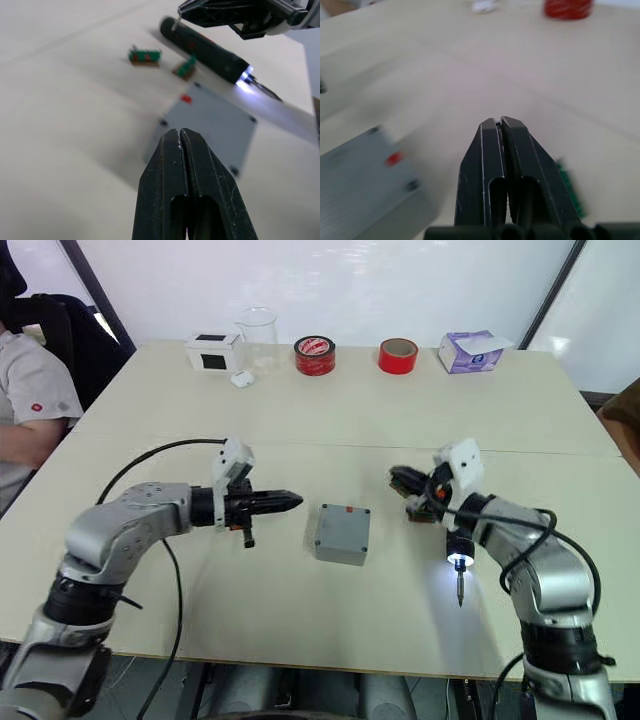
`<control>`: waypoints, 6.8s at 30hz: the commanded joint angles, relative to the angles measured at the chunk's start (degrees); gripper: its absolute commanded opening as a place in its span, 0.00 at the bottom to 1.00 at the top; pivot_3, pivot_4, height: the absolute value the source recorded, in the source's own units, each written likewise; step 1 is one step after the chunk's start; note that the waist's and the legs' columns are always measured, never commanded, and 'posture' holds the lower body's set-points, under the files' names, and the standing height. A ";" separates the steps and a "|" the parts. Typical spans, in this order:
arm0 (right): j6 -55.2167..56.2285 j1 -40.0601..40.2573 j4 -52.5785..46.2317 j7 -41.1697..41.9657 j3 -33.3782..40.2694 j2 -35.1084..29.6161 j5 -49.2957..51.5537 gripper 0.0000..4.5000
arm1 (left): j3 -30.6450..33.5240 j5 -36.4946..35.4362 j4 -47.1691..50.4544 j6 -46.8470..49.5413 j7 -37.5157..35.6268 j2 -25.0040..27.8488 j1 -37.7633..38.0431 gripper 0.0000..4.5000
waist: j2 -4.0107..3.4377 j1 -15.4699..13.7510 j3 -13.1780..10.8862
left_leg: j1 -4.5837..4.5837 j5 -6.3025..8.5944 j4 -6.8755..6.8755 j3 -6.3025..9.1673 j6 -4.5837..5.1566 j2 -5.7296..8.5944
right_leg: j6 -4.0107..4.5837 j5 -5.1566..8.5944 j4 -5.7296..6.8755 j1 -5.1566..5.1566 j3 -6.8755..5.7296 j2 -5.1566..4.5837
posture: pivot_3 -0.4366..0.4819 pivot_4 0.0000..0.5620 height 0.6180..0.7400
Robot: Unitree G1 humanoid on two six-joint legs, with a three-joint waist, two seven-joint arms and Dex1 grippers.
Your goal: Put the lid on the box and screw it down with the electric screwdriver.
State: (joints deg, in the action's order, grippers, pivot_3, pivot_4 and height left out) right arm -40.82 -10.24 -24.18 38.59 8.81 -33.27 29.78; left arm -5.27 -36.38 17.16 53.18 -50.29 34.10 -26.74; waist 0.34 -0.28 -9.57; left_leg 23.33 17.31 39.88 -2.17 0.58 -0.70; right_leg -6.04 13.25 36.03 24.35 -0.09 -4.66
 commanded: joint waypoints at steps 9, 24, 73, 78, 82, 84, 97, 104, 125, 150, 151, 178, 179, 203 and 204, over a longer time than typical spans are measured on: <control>-0.85 3.42 -4.57 -0.20 -1.57 -0.88 1.84 0.01 | -0.62 -0.71 1.68 -0.13 0.23 0.70 0.19 0.00 | 0.01 -0.31 -0.01 | 0.01 0.00 0.00 -0.01 0.00 0.08 | 0.02 0.01 -0.02 0.00 0.00 0.00 | 0.48 0.27 1.00; -0.18 4.10 -3.97 0.22 -3.84 -1.71 0.41 0.01 | -1.01 -0.09 1.14 -1.33 0.31 0.36 0.24 0.00 | 0.01 -0.30 -0.01 | 0.01 0.00 0.00 -0.01 0.00 0.08 | 0.02 0.01 -0.02 0.00 0.00 0.00 | 0.48 0.27 1.00; -51.68 -33.84 33.66 -12.02 -19.32 -36.85 30.11 0.99 | -6.10 -6.25 17.50 -0.31 6.24 -6.76 1.47 0.00 | 0.04 0.90 -0.05 | 0.09 0.03 -0.16 -0.24 0.05 0.01 | 0.17 0.08 -0.55 0.04 0.16 0.03 | 0.48 0.27 1.00; -51.68 -37.08 37.68 -11.21 -24.09 -33.30 27.82 0.99 | -5.22 -6.92 18.82 0.39 8.35 -6.23 2.13 0.00 | 0.06 0.71 -0.05 | 0.13 0.03 -0.16 -0.22 0.05 0.04 | 0.17 0.08 -0.58 0.04 0.15 0.01 | 0.48 0.27 1.00; -51.68 -37.70 38.92 -10.04 -25.90 -31.57 26.36 0.99 | -5.17 -7.39 19.35 0.74 9.73 -6.07 2.29 0.00 | 0.06 0.60 -0.05 | 0.15 0.03 -0.16 -0.24 0.05 0.06 | 0.15 0.07 -0.60 0.04 0.15 -0.01 | 0.48 0.27 1.00; -51.68 -37.89 38.99 -9.79 -26.81 -29.95 24.95 0.99 | -4.93 -7.82 19.68 0.95 10.37 -5.81 2.51 0.00 | 0.06 0.77 -0.05 | 0.14 0.03 -0.16 -0.25 0.05 0.07 | 0.09 0.03 -0.60 0.04 0.16 -0.01 | 0.48 0.27 1.00; -51.29 -33.90 36.27 -5.63 -27.23 -26.97 10.86 0.39 | -4.93 -7.03 17.45 -0.13 11.24 -5.55 1.77 0.00 | 0.43 0.87 0.16 | 0.05 0.03 -0.15 -0.20 0.05 0.04 | 0.07 0.01 -0.60 -0.07 0.12 0.03 | 0.48 0.27 1.00; -39.45 -41.87 48.35 -12.02 -14.06 -25.52 1.50 0.39 | -4.59 -6.38 15.06 -1.39 10.41 -5.60 1.55 0.00 | 0.27 0.63 0.06 | 0.08 0.03 -0.11 -0.30 0.05 0.10 | 0.11 -0.08 -0.70 -0.10 0.17 -0.03 | 0.48 0.27 1.00; 55.91 -36.33 44.31 -45.18 9.88 11.26 -25.87 0.39 | -1.56 -4.57 -2.17 -4.76 8.24 -10.20 -8.87 0.00 | -0.01 1.09 -0.11 | 0.08 -0.40 -0.68 -0.69 -0.69 0.22 | -0.47 -0.45 -0.79 0.30 0.64 -0.06 | 0.48 0.27 1.00; 42.41 -27.70 34.02 -19.05 11.01 15.59 6.20 0.39 | 0.77 -6.38 2.18 0.61 9.67 -7.94 -6.55 0.00 | -0.06 1.10 -0.13 | 0.02 -0.33 -0.77 -0.69 -0.57 -0.03 | -0.46 -0.44 -0.73 0.33 0.65 0.00 | 0.48 0.27 1.00; 40.70 -26.80 32.58 -18.04 11.08 15.07 7.36 0.39 | 0.70 -6.24 2.24 0.55 9.63 -7.86 -6.34 0.00 | -0.06 1.07 -0.13 | 0.02 -0.30 -0.77 -0.68 -0.52 -0.03 | -0.46 -0.44 -0.73 0.33 0.65 0.00 | 0.48 0.27 1.00; 10.62 1.53 -11.26 -16.74 5.30 5.69 22.85 0.39 | -14.21 9.34 -2.38 -9.31 -0.77 -4.96 -6.20 0.00 | -0.06 0.82 -0.13 | 0.00 -0.22 -0.68 -0.62 -0.38 0.10 | -0.43 -0.45 -0.70 0.27 0.61 0.07 | 0.48 0.27 1.00; 10.82 1.66 -11.15 -16.68 4.98 5.87 22.47 0.39 | -14.57 9.75 -2.60 -9.47 -0.95 -5.11 -6.10 0.00 | -0.06 0.83 -0.13 | 0.00 -0.22 -0.68 -0.63 -0.38 0.11 | -0.43 -0.45 -0.70 0.27 0.61 0.07 | 0.48 0.27 1.00; 15.76 1.78 -6.07 -13.12 0.00 9.70 12.16 0.39 | -17.45 14.32 -2.82 -10.32 -2.02 -5.70 -5.26 0.00 | -0.04 0.86 -0.10 | -0.05 -0.23 -0.68 -0.62 -0.38 0.10 | -0.43 -0.45 -0.69 0.23 0.61 0.08 | 0.48 0.27 1.00; 15.89 1.85 -6.03 -12.97 -0.16 9.75 11.82 0.39 | -17.43 14.39 -2.81 -10.34 -2.07 -5.81 -5.25 0.00 | -0.04 0.86 -0.10 | -0.06 -0.22 -0.68 -0.62 -0.38 0.10 | -0.43 -0.45 -0.69 0.21 0.61 0.08 | 0.48 0.27 1.00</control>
State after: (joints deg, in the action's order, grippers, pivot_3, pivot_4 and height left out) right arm -26.44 -7.57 -28.86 25.02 8.40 -23.90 41.76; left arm -21.77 -22.99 14.11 42.92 -52.34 28.19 -32.28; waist 0.30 0.58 -9.67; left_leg 23.26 17.08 39.20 -2.79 0.20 -0.60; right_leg -6.47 12.80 35.34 24.54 0.51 -4.57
